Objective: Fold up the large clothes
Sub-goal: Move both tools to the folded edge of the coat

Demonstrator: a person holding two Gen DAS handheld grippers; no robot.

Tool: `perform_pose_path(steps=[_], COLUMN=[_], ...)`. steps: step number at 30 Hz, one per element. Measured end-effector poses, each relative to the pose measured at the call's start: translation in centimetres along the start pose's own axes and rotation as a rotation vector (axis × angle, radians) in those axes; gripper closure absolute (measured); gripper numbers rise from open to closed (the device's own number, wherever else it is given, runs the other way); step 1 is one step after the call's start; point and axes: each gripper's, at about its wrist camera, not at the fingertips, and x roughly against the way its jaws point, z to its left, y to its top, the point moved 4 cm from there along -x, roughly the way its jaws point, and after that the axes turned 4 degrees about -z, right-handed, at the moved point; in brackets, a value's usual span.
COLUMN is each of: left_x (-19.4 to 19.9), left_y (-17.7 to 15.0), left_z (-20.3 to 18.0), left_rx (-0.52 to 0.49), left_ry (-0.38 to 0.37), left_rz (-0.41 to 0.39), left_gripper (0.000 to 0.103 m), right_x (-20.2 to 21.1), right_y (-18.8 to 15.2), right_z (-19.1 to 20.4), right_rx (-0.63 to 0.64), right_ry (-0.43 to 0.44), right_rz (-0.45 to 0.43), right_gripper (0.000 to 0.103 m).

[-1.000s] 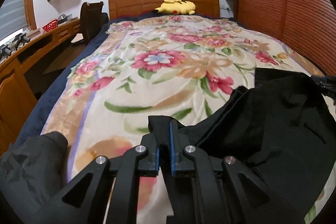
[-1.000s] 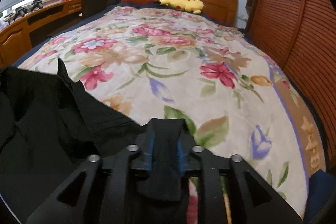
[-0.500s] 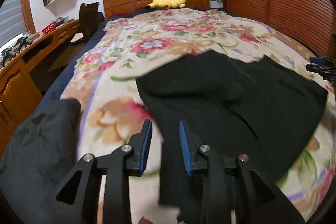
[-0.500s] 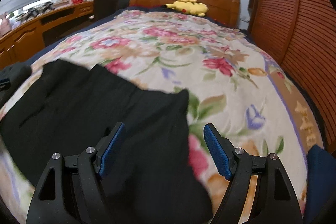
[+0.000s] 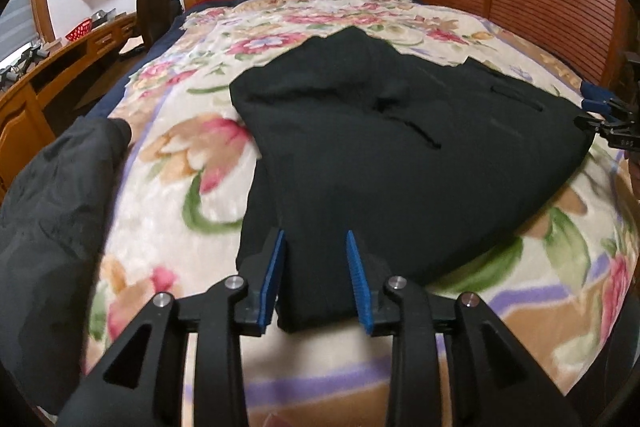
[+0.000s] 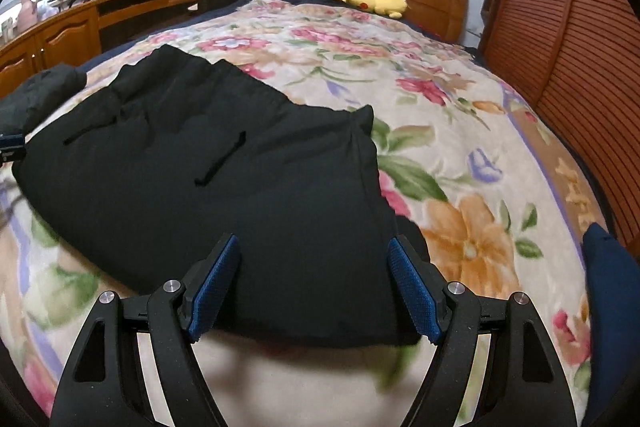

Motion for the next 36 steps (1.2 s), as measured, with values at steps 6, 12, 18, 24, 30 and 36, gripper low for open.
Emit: perform_pose_path(steps=[6, 12, 18, 24, 30, 36], left_x=[-0.9, -1.6, -2.0, -2.3, -2.5, -2.5], left_y=[-0.8, -1.2, -1.6, -2.4, -2.5, -2.5], left_z=[0.2, 0.5, 0.6, 2.4, 2.3, 1.8], left_rx=[-0.003, 0.004, 0.015, 0.139, 0.151, 0.113], left_ry=[0.027, 0.023, 0.026, -0.046, -0.065, -0.031], left_rz=[0.02, 0.023, 0.004, -0.03, -0.023, -0.015], left_gripper=[0.068, 0.065, 0.059, 0.051, 0.051, 0.05], right_x=[-0.4, -0.8, -1.4, -2.2, -2.9, -3.6], right_y=[-1.2, -2.0, -2.8, -3.6, -4.0, -4.3], right_z=[-0.9, -0.9, -1.2, -1.4, -1.4, -1.8], right_rx=[-0.03, -0.029, -0.051, -0.073, -0.071, -0.11], right_ry=[-0.005, -0.003, -0.02, -0.033, -0.027, 0.031], right_rz=[0.014, 0.023, 0.032, 0.05, 0.079, 0.122], right_gripper=[0.024, 0.023, 0.02, 0.018, 0.017, 0.017])
